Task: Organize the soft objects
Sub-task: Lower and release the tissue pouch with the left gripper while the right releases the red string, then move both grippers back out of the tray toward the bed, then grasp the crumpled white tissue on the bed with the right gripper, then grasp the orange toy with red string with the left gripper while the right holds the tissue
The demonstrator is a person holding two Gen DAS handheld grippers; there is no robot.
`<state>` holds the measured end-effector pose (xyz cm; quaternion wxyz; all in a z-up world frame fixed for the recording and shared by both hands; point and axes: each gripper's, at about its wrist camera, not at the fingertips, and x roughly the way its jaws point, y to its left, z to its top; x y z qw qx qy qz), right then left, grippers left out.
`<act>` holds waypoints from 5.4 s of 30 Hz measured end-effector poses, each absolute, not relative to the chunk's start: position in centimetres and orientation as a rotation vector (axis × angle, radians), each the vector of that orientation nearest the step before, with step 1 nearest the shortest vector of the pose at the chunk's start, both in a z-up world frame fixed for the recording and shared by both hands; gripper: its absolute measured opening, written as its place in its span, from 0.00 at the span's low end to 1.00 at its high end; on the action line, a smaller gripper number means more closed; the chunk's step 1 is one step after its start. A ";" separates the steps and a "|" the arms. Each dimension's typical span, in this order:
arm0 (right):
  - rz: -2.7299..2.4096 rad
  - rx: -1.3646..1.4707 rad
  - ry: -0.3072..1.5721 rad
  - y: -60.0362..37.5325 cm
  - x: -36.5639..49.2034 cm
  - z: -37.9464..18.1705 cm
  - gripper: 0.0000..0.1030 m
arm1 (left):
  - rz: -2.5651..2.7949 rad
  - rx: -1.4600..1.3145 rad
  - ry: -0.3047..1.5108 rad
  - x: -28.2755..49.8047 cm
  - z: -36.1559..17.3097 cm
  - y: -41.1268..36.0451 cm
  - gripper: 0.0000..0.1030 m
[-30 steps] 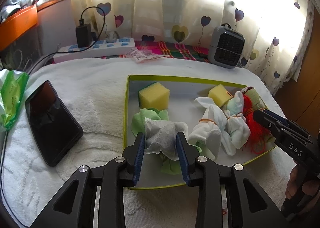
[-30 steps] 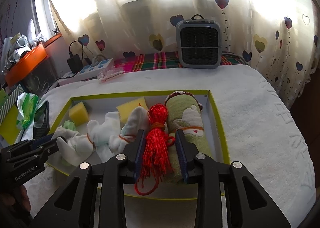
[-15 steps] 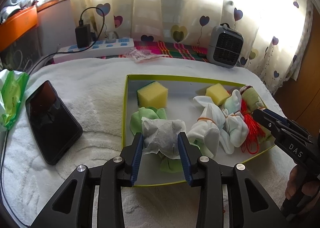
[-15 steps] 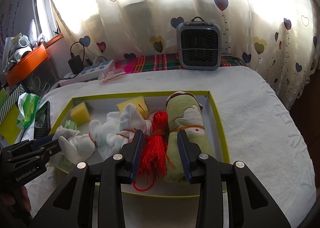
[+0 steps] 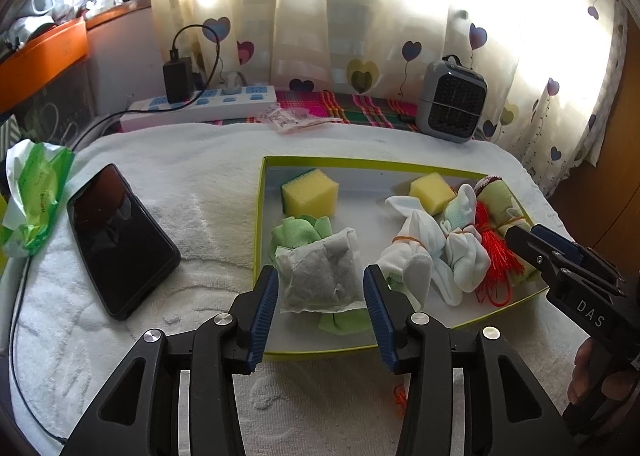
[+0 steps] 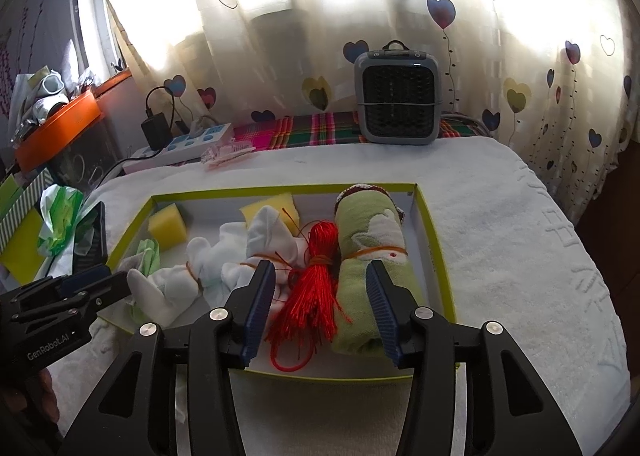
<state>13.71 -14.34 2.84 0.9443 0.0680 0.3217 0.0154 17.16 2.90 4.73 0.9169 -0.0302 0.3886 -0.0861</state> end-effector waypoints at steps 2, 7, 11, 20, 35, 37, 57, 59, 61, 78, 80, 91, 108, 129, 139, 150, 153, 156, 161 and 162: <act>0.034 0.138 0.654 -14.3 13.4 2.9 0.47 | -0.178 -0.062 0.796 16.8 4.9 2.9 0.42; 0.039 0.135 0.646 -14.0 12.7 3.1 0.47 | -0.175 -0.063 0.791 16.1 5.2 2.8 0.42; 0.042 0.134 0.642 -13.8 12.2 3.2 0.47 | -0.175 -0.067 0.787 15.5 5.3 2.9 0.42; 0.058 0.136 0.636 -13.3 10.6 3.3 0.48 | -0.181 -0.079 0.781 13.9 5.6 3.1 0.42; 0.191 0.172 0.675 -12.2 8.3 2.1 0.48 | -0.148 -0.126 0.774 11.1 5.3 4.8 0.42; 0.222 0.178 0.689 -11.7 8.1 1.8 0.48 | -0.140 -0.134 0.778 10.9 5.1 5.2 0.42; 0.357 0.259 0.813 -9.0 10.0 -0.3 0.48 | -0.134 -0.184 0.820 10.2 2.9 7.2 0.42; 0.359 0.270 0.822 -9.0 10.1 -0.5 0.48 | -0.136 -0.186 0.823 10.3 2.8 7.3 0.42; 0.362 0.287 0.835 -9.1 10.3 -0.8 0.48 | -0.138 -0.187 0.826 10.4 2.7 7.3 0.42; 0.357 0.311 0.824 -9.4 10.0 -1.0 0.20 | -0.150 -0.172 0.830 10.3 2.5 6.6 0.42; 0.352 0.317 0.815 -9.6 9.8 -0.8 0.20 | -0.159 -0.167 0.835 10.3 2.4 6.4 0.42; 0.318 0.338 0.778 -11.0 8.9 -0.3 0.18 | -0.229 -0.167 0.871 10.3 2.2 4.9 0.42; 0.289 0.343 0.729 -13.5 7.0 0.3 0.18 | -0.285 -0.065 0.919 10.4 1.8 -0.5 0.42; 0.283 0.342 0.722 -14.4 6.6 -0.1 0.18 | -0.259 -0.017 0.914 10.7 1.1 -1.9 0.42; 0.281 0.342 0.731 -14.3 6.8 -0.3 0.18 | -0.259 -0.028 0.899 10.6 1.3 -1.7 0.32; 0.277 0.343 0.738 -14.2 6.8 -0.6 0.18 | -0.280 -0.027 0.886 10.4 1.2 -1.9 0.25; 0.277 0.343 0.739 -14.2 6.8 -0.6 0.18 | -0.280 -0.025 0.886 10.4 1.2 -1.9 0.25; 0.278 0.342 0.739 -14.1 6.8 -0.6 0.18 | -0.280 -0.027 0.886 10.4 1.2 -1.8 0.25; 0.278 0.342 0.739 -14.2 6.9 -0.6 0.18 | -0.280 -0.027 0.886 10.4 1.2 -1.8 0.25; 0.278 0.342 0.740 -14.2 6.9 -0.7 0.18 | -0.280 -0.027 0.886 10.4 1.2 -1.8 0.25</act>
